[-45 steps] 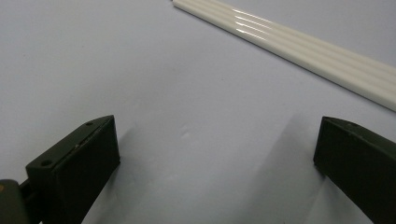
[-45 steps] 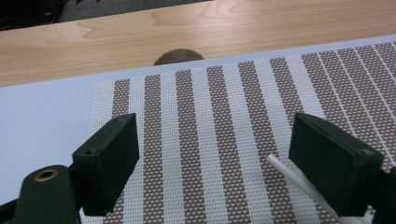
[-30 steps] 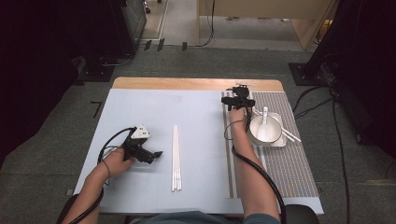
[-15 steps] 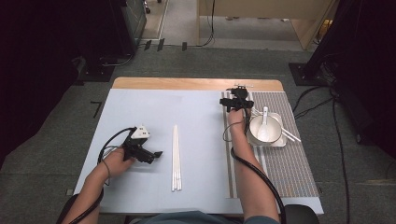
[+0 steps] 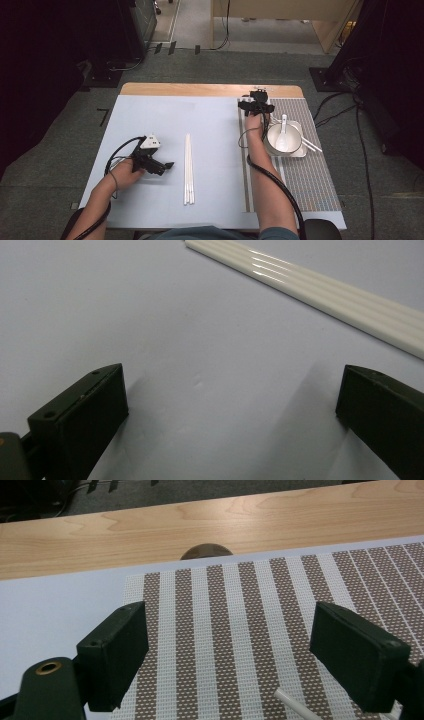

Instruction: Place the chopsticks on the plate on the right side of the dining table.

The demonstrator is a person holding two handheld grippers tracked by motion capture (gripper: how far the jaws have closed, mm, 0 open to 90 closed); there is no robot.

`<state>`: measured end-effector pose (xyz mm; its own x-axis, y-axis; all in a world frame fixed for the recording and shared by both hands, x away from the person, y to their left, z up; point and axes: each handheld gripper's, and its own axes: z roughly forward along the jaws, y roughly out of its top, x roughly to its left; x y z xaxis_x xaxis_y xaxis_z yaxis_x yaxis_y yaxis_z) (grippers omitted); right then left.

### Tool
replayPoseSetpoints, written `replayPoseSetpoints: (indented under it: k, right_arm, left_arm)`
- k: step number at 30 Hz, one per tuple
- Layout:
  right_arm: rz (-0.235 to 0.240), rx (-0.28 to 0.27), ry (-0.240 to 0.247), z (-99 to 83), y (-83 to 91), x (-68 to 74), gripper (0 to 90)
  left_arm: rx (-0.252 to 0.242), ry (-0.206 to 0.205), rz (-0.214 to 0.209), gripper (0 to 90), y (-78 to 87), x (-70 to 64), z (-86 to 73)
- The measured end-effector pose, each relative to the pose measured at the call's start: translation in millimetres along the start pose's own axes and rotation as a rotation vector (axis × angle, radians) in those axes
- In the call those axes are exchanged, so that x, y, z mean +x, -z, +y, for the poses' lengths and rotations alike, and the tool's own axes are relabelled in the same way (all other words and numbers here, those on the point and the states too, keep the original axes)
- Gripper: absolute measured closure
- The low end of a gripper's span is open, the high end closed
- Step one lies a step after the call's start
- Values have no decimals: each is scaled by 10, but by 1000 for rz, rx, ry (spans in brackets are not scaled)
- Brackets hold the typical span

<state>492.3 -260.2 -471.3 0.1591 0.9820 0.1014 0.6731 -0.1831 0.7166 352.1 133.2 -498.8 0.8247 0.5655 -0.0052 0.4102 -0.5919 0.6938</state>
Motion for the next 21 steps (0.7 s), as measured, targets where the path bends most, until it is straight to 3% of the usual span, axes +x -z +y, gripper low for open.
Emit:
replayPoseSetpoints:
  k: [7,21]
  right_arm:
    - [-17,24,-8,-29,-20,-14,157]
    - [3,44,-2,-118,18,3,158]
  left_arm:
    - [0,0,0,0,0,0,0]
    - [0,-1,0,0,0,0,0]
